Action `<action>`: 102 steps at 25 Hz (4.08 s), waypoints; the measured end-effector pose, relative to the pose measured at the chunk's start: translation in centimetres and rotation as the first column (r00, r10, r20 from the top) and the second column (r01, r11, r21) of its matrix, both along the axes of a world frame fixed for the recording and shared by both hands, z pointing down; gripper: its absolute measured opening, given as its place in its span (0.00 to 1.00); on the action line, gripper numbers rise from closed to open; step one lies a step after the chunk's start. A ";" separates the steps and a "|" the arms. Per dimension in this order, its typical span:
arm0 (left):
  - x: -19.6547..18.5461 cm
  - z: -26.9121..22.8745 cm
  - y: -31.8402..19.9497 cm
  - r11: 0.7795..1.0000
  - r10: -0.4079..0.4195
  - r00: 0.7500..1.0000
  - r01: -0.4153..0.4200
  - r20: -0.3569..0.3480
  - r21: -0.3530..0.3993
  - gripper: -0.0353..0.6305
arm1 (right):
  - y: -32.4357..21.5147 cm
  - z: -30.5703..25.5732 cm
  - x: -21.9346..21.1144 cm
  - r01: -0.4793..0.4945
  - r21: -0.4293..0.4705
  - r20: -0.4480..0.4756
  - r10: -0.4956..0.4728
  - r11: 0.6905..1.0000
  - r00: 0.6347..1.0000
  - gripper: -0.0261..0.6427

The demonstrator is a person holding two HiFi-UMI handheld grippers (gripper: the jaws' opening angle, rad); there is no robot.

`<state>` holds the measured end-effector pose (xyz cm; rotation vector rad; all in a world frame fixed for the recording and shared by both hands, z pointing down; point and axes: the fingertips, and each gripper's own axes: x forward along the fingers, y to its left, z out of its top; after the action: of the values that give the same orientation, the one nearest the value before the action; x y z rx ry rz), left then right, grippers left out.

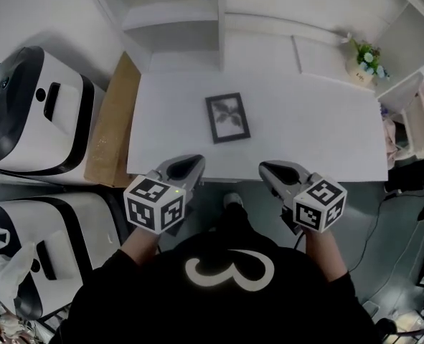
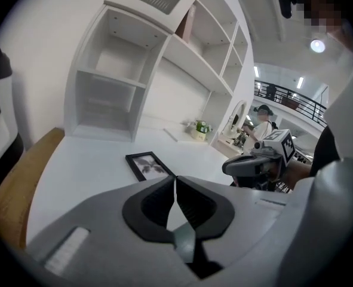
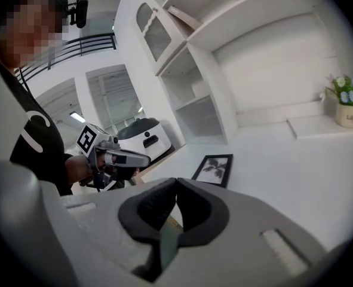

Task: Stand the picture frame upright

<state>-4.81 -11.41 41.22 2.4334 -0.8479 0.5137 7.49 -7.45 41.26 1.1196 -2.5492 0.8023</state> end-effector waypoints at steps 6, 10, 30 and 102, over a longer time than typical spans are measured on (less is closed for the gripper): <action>0.7 2.9 -3.4 0.997 -0.042 0.997 0.046 0.068 -0.062 0.07 | -4.9 2.4 0.9 0.057 -0.026 -0.024 -0.058 0.998 0.998 0.04; 1.8 4.5 -5.7 0.994 -0.055 0.994 0.064 0.093 -0.093 0.12 | -8.3 3.8 1.7 0.082 -0.038 -0.046 -0.084 0.996 0.995 0.10; 4.5 11.9 -13.4 0.987 -0.042 0.952 0.087 0.302 -0.138 0.28 | -17.2 11.6 0.6 0.260 -0.142 -0.276 -0.290 0.955 0.916 0.27; 4.1 13.3 2.3 0.987 0.099 0.925 -0.044 0.366 -0.157 0.27 | 0.2 13.1 0.0 -0.012 -0.166 -0.261 -0.032 0.986 0.965 0.23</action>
<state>-0.68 -9.12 54.52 2.2710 -0.8368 1.0550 7.51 -7.27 54.38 1.0801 -2.2251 0.7892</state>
